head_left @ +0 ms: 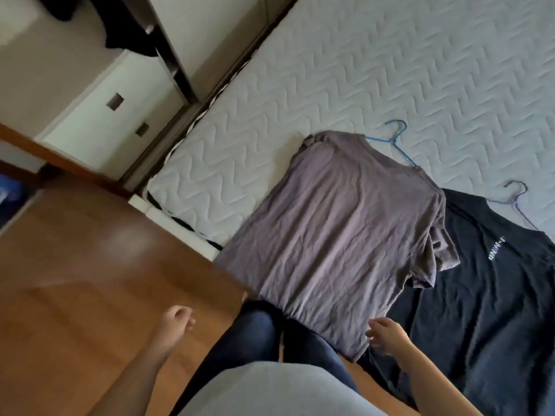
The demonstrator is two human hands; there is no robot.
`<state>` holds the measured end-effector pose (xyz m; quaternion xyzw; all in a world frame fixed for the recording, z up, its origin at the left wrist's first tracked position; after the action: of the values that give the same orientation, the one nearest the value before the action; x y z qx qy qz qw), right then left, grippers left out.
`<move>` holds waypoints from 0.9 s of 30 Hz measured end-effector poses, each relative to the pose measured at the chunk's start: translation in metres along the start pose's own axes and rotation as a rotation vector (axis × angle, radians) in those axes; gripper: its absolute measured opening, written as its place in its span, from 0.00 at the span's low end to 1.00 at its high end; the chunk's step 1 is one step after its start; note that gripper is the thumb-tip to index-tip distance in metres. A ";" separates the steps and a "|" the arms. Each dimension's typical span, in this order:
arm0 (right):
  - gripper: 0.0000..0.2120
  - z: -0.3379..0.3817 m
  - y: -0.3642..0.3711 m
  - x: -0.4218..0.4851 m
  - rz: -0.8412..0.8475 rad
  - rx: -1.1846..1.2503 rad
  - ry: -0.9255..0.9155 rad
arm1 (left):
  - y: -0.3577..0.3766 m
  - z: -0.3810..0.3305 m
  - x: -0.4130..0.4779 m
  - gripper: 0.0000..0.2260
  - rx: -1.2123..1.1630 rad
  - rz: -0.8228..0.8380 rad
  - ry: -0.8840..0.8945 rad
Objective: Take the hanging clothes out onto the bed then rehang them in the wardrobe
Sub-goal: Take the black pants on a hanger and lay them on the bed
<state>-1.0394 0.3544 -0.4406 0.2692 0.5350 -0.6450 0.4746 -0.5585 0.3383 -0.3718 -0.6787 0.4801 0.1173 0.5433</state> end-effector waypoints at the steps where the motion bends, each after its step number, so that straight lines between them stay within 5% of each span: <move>1: 0.08 0.003 0.000 -0.005 -0.007 -0.022 -0.005 | -0.010 0.018 -0.005 0.09 -0.018 -0.022 -0.040; 11: 0.08 0.077 0.083 -0.094 0.010 -0.332 -0.250 | -0.082 0.158 -0.006 0.08 -0.342 -0.125 -0.254; 22: 0.10 0.121 0.343 -0.209 0.240 -0.835 -0.647 | -0.211 0.333 0.002 0.12 -0.383 -0.262 -0.413; 27: 0.07 0.175 0.398 -0.206 0.274 -0.858 -0.677 | -0.214 0.363 0.012 0.13 -0.500 -0.238 -0.569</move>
<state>-0.5693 0.2654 -0.3879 -0.1029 0.5274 -0.3524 0.7662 -0.2539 0.6297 -0.3850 -0.7812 0.1849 0.3503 0.4826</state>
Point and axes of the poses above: each hand's wrist, its own x-axis towards the middle knuckle, its own y-axis out of the palm, z = x × y, the point moved 9 cm from there along x, towards the middle knuckle, and after that the axes turned 8 degrees about -z, right-handed, at the moved point
